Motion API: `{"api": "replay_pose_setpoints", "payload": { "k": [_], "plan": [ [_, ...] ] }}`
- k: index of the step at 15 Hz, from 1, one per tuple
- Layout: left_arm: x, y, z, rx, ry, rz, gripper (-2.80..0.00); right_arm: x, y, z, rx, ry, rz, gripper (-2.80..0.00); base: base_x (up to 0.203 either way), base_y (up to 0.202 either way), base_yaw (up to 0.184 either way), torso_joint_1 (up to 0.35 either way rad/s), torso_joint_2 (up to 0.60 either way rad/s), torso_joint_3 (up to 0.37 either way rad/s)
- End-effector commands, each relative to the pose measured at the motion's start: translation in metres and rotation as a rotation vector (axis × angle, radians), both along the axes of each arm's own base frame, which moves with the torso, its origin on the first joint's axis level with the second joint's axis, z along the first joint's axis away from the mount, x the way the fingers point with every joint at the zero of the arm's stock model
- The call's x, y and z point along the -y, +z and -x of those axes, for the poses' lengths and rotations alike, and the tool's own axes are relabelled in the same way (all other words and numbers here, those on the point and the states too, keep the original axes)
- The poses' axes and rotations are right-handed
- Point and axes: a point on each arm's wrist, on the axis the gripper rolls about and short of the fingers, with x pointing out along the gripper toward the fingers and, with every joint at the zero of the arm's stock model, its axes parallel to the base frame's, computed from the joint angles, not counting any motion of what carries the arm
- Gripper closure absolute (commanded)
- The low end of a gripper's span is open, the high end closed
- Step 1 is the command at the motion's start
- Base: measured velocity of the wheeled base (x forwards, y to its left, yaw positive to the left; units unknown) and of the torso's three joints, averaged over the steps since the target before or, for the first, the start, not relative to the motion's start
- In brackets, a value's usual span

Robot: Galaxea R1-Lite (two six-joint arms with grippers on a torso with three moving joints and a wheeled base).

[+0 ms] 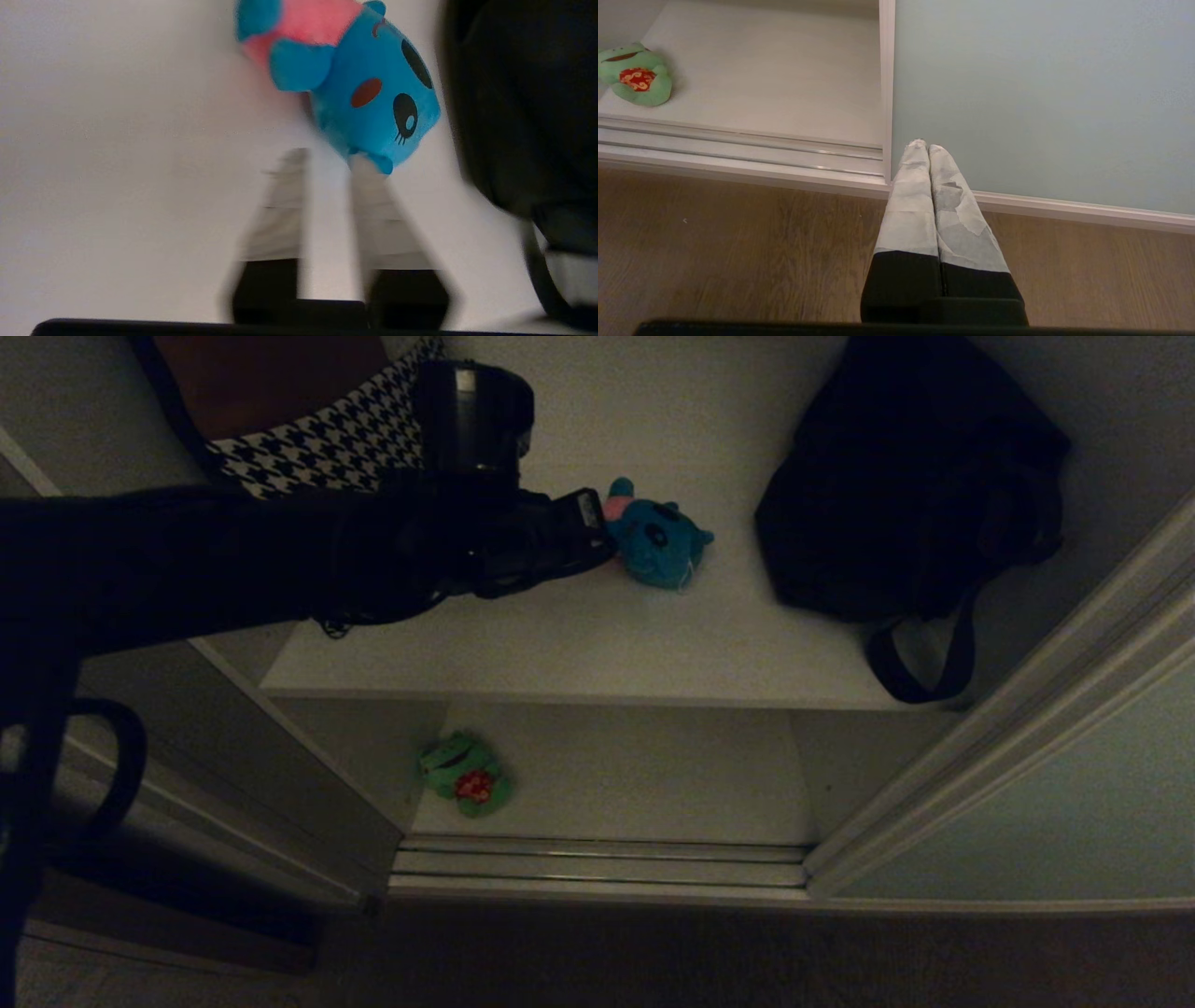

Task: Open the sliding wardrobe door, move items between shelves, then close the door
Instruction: Place the blue doll on the lower shelf

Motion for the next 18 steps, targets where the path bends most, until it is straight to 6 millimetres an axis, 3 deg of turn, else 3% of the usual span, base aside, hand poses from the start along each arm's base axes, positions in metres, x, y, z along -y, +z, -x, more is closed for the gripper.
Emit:
{"api": "replay_pose_setpoints", "payload": {
  "k": [1,10,13,18],
  "plan": [
    [0.017,-0.027,-0.015,-0.036,-0.002,-0.012,-2.8,0.0,0.0,0.0,0.0,0.001,0.001,0.0,0.0,0.0,0.0,0.0,0.0,0.0],
    [0.026,-0.02,-0.017,0.046,-0.05,0.108,-2.8,0.0,0.0,0.0,0.0,0.001,0.001,0.0,0.0,0.0,0.0,0.0,0.0,0.0],
    [0.036,-0.026,-0.017,0.053,-0.116,0.11,-2.8,0.0,0.0,0.0,0.0,0.001,0.001,0.0,0.0,0.0,0.0,0.0,0.0,0.0],
    [0.047,-0.052,-0.035,0.095,-0.14,0.09,-2.8,0.0,0.0,0.0,0.0,0.001,0.001,0.0,0.0,0.0,0.0,0.0,0.0,0.0]
  ]
}}
